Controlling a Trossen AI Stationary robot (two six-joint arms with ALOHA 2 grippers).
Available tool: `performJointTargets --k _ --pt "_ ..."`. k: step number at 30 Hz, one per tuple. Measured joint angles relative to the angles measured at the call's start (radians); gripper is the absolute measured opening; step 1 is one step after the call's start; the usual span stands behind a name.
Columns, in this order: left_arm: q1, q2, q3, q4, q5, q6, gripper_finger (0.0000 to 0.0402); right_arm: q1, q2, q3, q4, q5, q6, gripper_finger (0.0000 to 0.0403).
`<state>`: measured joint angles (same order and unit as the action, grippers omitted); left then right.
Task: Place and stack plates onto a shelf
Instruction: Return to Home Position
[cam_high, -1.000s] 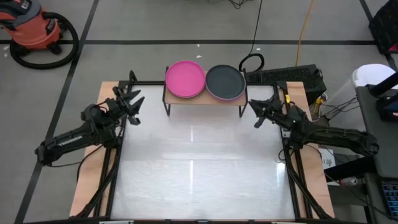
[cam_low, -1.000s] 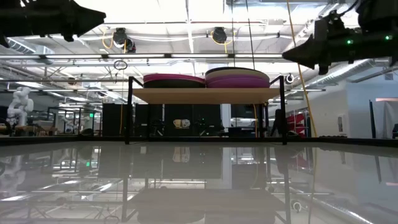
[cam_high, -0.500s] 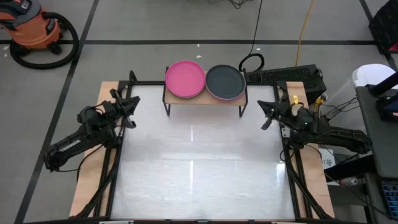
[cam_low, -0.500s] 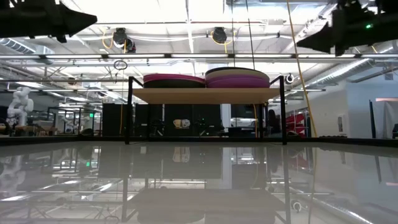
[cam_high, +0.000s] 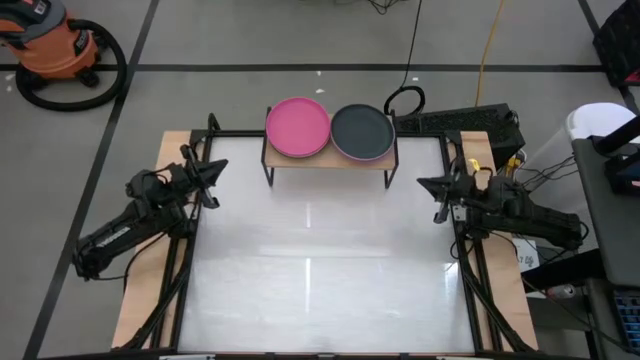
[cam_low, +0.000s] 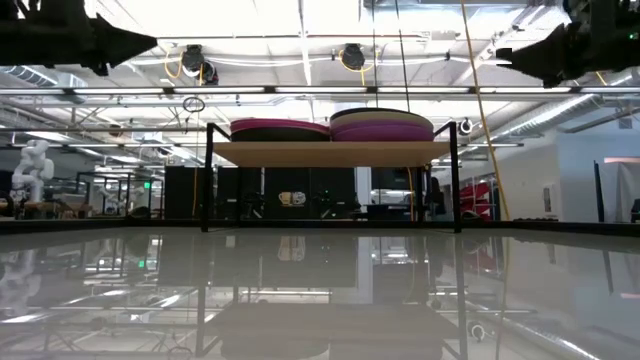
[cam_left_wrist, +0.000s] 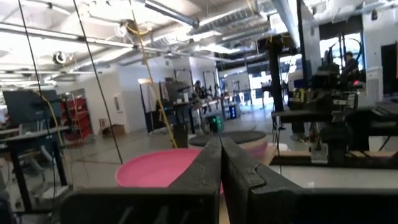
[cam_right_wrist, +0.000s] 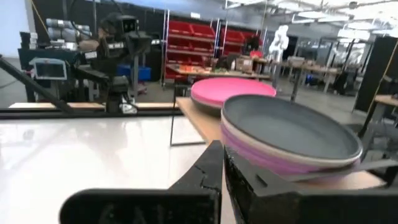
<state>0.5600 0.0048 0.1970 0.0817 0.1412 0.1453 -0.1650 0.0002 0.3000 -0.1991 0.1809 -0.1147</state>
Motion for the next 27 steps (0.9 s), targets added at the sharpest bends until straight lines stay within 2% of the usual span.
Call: performJointTargets --k 5,11,17,21,27 --pt "0.011 0.000 0.000 0.055 0.091 -0.024 0.0004 0.002 0.001 0.000 -0.036 -0.026 0.021 0.0000" --pt "0.020 0.000 -0.040 0.088 0.096 -0.054 0.0004 0.002 0.001 -0.017 -0.024 -0.029 0.022 0.0000" --pt "0.027 0.000 -0.141 0.250 0.097 -0.107 0.0004 0.002 0.002 -0.094 -0.006 -0.026 0.055 0.0000" --pt "0.045 0.000 -0.162 0.252 0.099 -0.137 0.0003 0.002 0.002 -0.130 0.009 -0.028 0.073 0.0000" --pt "0.061 0.000 -0.187 0.252 0.168 -0.182 0.0003 0.002 0.003 -0.190 0.072 -0.036 0.071 0.0000"
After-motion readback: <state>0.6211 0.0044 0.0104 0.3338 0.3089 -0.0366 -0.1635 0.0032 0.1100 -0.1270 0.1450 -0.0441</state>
